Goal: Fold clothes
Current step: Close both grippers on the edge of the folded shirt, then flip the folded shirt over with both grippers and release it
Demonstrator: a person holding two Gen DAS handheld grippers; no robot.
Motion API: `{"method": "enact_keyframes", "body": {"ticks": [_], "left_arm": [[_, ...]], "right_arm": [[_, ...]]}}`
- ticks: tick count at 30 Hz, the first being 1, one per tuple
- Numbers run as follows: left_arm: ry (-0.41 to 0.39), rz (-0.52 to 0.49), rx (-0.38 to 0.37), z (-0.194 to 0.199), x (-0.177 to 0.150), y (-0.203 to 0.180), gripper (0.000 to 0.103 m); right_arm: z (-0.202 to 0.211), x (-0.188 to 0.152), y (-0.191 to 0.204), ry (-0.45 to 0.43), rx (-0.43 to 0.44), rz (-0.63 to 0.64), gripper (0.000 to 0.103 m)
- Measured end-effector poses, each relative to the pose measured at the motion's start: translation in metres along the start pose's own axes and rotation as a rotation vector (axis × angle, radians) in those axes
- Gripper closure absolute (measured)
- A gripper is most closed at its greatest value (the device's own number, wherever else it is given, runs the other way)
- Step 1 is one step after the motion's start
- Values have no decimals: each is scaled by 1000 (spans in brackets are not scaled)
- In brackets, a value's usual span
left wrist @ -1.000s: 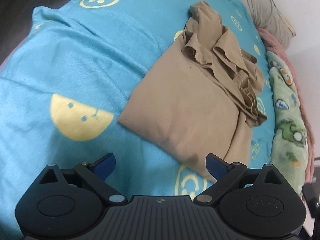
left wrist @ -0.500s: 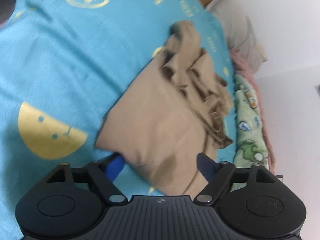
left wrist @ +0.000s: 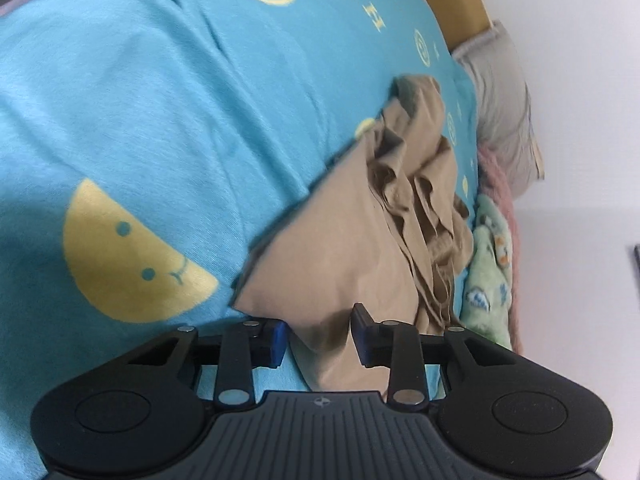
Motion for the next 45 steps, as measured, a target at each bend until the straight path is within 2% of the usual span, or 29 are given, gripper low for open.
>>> {"method": "enact_keyframes", "body": {"ticks": [1,2,4,5,7,8,9,11,13,17,20,25,28,31,33,35,38,41,45], "left_arm": [[-1,8,-4,-1,0,0,66],[-1,14,-8,-2,1,1,63],[-1,26,-14,-3,2,2,63],[-2,31,-17,-3,3,2,63],[-9,23,-23,-2,3,1,66],[-18,4,-26,-1,3,0,73],[-27,-16,-29,0,4,-2,79],[-37,-54,-39,4,5,-9,92],[-48,-82,-69,15,6,-19,95],[-74,-148,-141,51,6,-47,97],[-93,-198,-194,79,6,-68,98],[-125,-281,-284,125,6,-103,98],[-102,-268,-281,169,-12,-90,98],[-76,-210,-290,212,-33,-69,98],[-57,-178,-290,225,-43,-59,98],[-43,-161,-279,223,-46,-56,98],[-42,-159,-249,200,-36,-63,98],[-79,-174,-204,159,-13,-87,98],[-125,-244,-133,104,18,-121,97]], "right_arm": [[-2,2,1,-12,5,1,25],[-4,4,1,-24,11,1,32],[-8,5,3,-30,4,28,37],[-10,5,3,-32,1,40,44],[-11,9,2,-46,-31,79,72],[-10,10,2,-54,-39,92,85],[-7,12,3,-60,-28,96,86],[-2,14,7,-77,0,116,89],[4,17,21,-112,46,169,90],[27,21,49,-180,146,237,91],[48,24,70,-199,196,270,92],[103,22,83,-211,257,297,92],[141,5,73,-188,247,331,92],[183,-16,52,-167,246,332,92],[202,-24,37,-168,238,327,92],[204,-23,31,-166,218,315,92],[183,-9,39,-169,191,305,92],[150,6,59,-153,174,262,92],[94,25,83,-165,134,265,92]]}}
Point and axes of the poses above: each gripper's, at about its wrist camera, not at the fingertips, and z roughly against the way its jaws point, y to its left, x to its top, the point moved 7 cm from there along -z, roughly the way its jaws point, and after that the axes turned 15 degrees about -y, right-handed, at the moved point
